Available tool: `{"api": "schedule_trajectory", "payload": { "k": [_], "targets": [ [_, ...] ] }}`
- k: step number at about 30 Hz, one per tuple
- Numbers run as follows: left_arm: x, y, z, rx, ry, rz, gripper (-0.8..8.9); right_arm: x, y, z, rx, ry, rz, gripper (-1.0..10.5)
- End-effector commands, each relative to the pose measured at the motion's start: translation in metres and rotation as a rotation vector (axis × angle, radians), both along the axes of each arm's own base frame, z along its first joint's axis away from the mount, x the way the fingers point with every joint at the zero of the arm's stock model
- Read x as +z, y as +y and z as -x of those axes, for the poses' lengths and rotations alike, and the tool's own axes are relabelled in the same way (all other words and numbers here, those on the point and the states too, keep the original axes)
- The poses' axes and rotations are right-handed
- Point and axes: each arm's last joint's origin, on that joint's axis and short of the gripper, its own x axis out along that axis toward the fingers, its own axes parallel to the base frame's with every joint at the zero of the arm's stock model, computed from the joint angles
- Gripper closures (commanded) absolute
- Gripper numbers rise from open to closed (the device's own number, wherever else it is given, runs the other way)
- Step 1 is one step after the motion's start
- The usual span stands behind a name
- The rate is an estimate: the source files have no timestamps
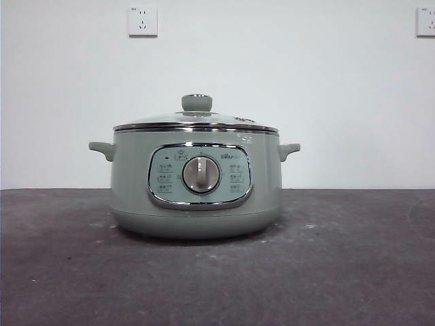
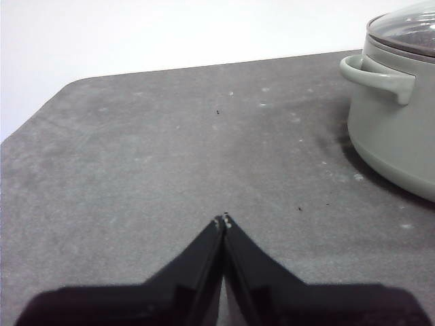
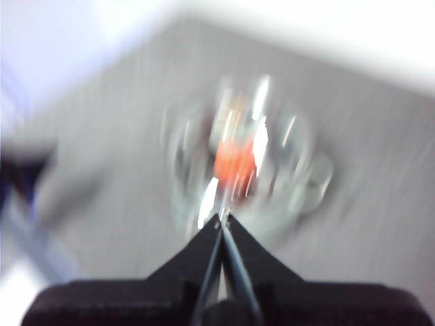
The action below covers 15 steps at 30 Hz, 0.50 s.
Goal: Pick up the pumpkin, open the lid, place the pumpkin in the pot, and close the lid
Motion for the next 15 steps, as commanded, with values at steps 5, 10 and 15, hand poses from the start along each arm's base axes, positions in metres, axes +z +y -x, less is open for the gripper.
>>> {"api": "schedule_trajectory", "payload": {
  "k": [5,10,15],
  "targets": [
    [-0.005,0.000,-0.001,0.005,0.013,0.007,8.17,-0.060,-0.034,0.029,-0.185,-0.300,-0.099,9.5],
    [-0.005,0.000,-0.001,0.005,0.012,0.007,8.17,-0.126,-0.039,0.027,-0.259,-0.428,-0.110,9.5],
    [-0.005,0.000,-0.001,0.005,0.012,0.007,8.17,-0.192,-0.040,0.018,-0.359,-0.451,-0.152,9.5]
  ]
}}
